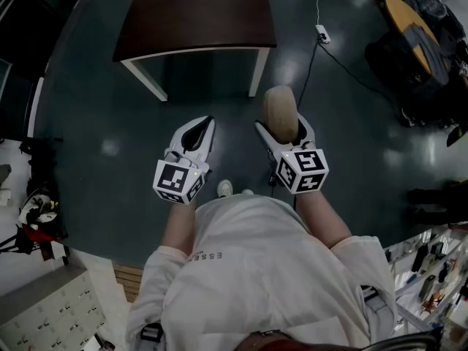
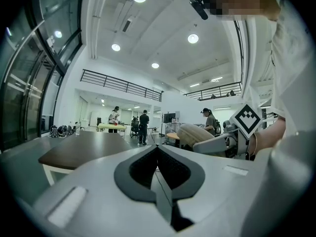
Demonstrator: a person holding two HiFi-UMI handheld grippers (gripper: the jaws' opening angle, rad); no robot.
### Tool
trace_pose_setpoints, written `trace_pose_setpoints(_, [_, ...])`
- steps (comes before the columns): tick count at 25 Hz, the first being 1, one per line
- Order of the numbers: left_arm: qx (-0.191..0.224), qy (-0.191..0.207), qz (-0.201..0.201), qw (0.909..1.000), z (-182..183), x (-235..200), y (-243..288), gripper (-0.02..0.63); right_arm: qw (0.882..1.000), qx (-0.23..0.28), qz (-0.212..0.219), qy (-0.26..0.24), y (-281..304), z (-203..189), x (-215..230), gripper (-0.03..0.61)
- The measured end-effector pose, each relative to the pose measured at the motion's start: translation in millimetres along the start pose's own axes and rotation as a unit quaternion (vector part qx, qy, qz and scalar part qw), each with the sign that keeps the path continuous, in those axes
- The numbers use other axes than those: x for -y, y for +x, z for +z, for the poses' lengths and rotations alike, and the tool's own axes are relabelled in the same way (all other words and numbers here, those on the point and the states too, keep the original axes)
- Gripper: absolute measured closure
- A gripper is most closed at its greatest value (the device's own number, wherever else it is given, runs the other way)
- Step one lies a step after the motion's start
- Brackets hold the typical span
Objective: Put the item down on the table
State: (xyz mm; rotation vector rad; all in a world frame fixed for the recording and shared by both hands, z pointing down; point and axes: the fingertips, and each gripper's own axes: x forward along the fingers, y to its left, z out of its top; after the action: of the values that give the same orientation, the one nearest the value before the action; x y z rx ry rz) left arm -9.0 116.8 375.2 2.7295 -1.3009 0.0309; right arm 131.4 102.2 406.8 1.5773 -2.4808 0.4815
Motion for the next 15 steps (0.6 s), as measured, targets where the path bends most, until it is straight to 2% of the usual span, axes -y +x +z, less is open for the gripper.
trace_pose_setpoints(15, [0.010,-0.017,-0.004,0.9998,-2,-77,0,0.604,0.998,-0.028,-0.041,0.025,67,0,-2,0.186])
